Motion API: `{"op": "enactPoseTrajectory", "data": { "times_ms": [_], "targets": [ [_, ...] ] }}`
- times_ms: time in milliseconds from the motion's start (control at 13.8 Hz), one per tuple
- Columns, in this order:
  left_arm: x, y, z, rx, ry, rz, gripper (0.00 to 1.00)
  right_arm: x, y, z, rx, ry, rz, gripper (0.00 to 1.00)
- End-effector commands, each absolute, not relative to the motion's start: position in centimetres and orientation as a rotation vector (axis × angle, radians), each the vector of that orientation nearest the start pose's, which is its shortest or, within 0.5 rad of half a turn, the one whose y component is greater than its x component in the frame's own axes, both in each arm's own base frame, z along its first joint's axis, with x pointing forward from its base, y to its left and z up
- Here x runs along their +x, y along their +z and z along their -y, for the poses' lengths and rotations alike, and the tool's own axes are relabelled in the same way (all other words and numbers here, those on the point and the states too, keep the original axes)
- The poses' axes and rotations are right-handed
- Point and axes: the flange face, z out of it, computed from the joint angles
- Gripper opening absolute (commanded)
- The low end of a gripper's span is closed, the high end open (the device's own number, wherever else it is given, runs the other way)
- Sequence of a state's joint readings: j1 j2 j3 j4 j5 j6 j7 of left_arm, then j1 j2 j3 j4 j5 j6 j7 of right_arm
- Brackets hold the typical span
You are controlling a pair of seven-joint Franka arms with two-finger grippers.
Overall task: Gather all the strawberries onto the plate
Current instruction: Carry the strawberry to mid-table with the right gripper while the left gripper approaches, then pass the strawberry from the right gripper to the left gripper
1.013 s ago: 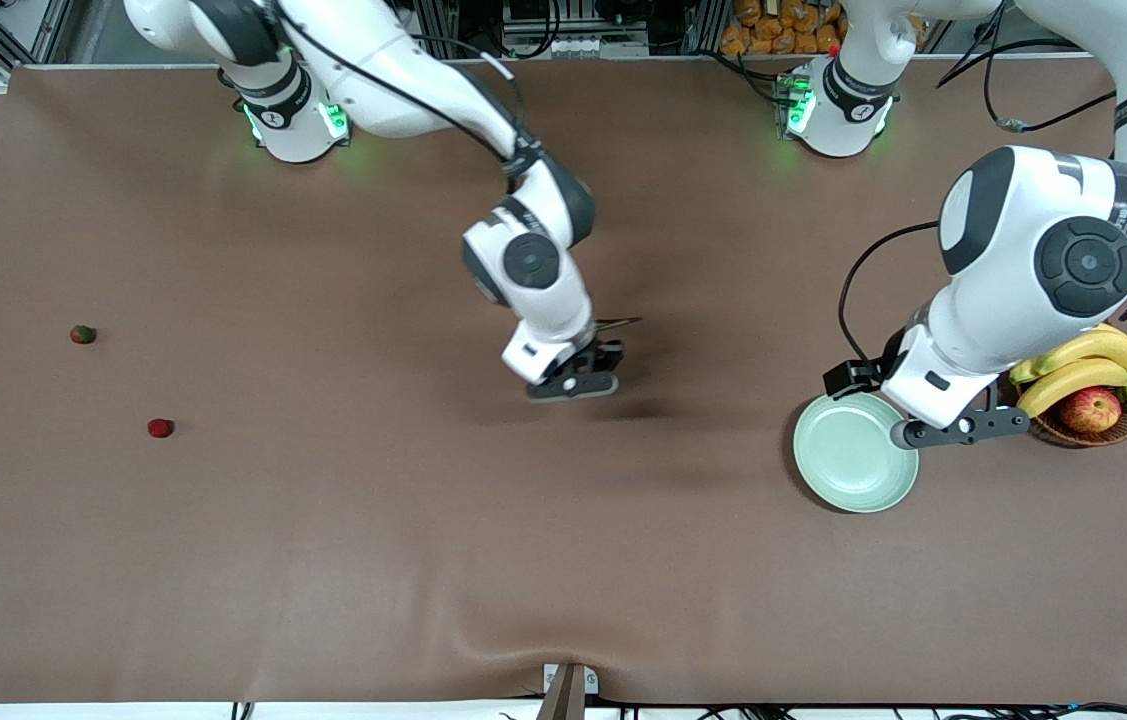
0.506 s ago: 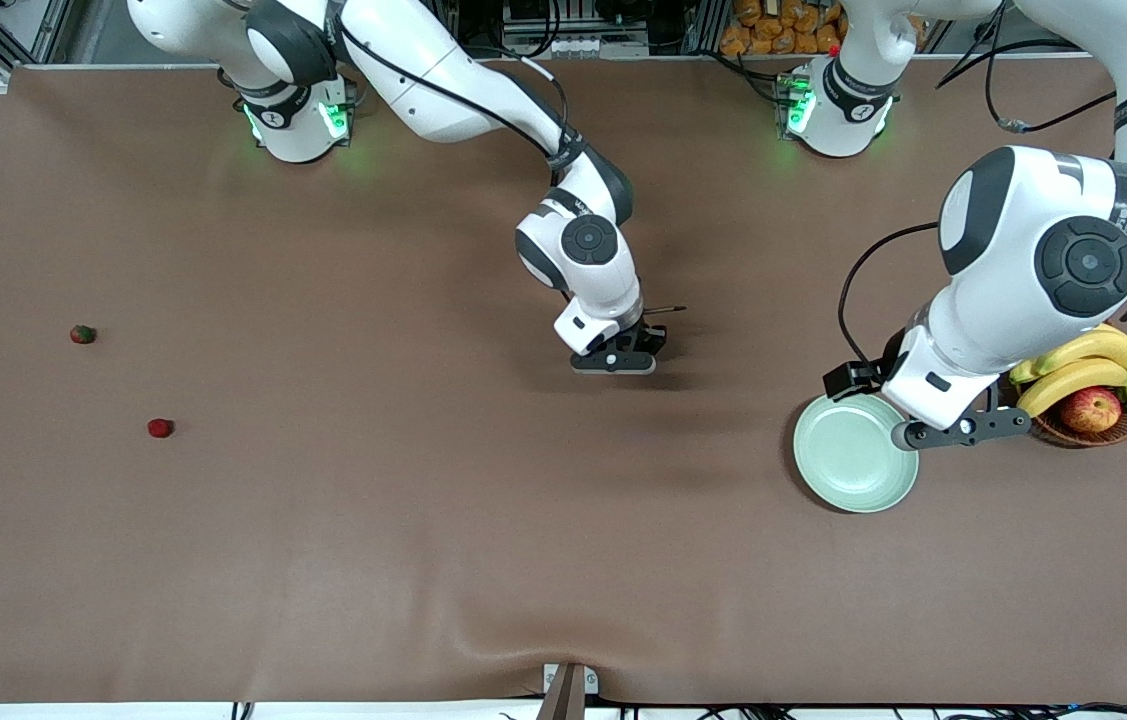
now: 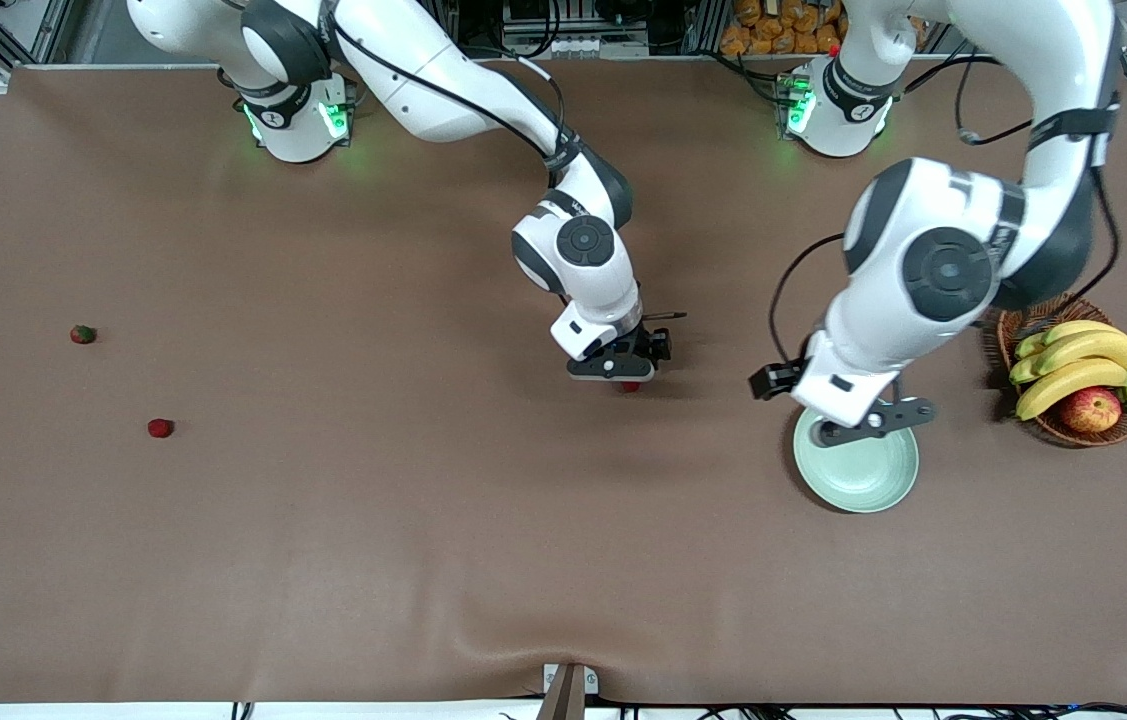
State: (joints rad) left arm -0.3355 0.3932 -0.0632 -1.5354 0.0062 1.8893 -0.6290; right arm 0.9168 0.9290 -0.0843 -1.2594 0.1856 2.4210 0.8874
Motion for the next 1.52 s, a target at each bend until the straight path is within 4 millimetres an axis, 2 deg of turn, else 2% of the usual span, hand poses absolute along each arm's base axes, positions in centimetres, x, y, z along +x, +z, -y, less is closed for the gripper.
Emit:
{"op": "enactPoseTrajectory", "data": {
  "times_ms": [0, 145, 362, 579, 651, 796, 940, 1013, 1230, 1447],
  "targets": [
    [62.4, 42.4, 27.2, -3.151, 0.041, 0.422, 1.0, 53.6, 26.7, -55.2, -2.932, -0.086, -0.204, 1.0],
    [61.8, 41.3, 29.5, -3.141, 0.042, 0.502, 1.0, 55.9, 29.4, -51.8, -2.977, -0.034, -0.101, 1.0],
    [60.3, 38.2, 34.1, -3.119, 0.066, 0.601, 1.0, 59.2, 32.3, -45.1, -3.023, 0.006, -0.11, 1.0],
    [58.6, 34.8, 38.3, -3.088, 0.078, 0.718, 1.0, 61.6, 34.6, -35.5, -3.082, -0.03, -0.102, 1.0],
    [58.2, 33.5, 39.2, -3.072, 0.082, 0.759, 1.0, 62.3, 35.1, -32.5, -3.102, -0.039, -0.118, 1.0],
    [56.5, 31.2, 42.1, -3.074, 0.067, 0.767, 1.0, 63.9, 36.0, -26.3, -3.136, -0.058, -0.142, 1.0],
    [56.2, 29.0, 42.5, -3.03, 0.079, 0.855, 1.0, 65.3, 37.0, -20.2, -3.153, -0.039, -0.149, 1.0],
    [55.6, 27.6, 43.2, -3.026, 0.088, 0.85, 0.97, 65.7, 37.4, -17.5, -3.153, -0.014, -0.157, 1.0],
    [54.8, 25.1, 43.5, -3.041, 0.053, 0.895, 0.92, 67.5, 37.3, -8.3, -3.156, -0.003, -0.136, 1.0],
    [54.7, 21.1, 43.0, -3.009, 0.052, 0.862, 0.83, 68.3, 36.8, -2.3, -3.161, -0.027, -0.142, 1.0]
  ]
}}
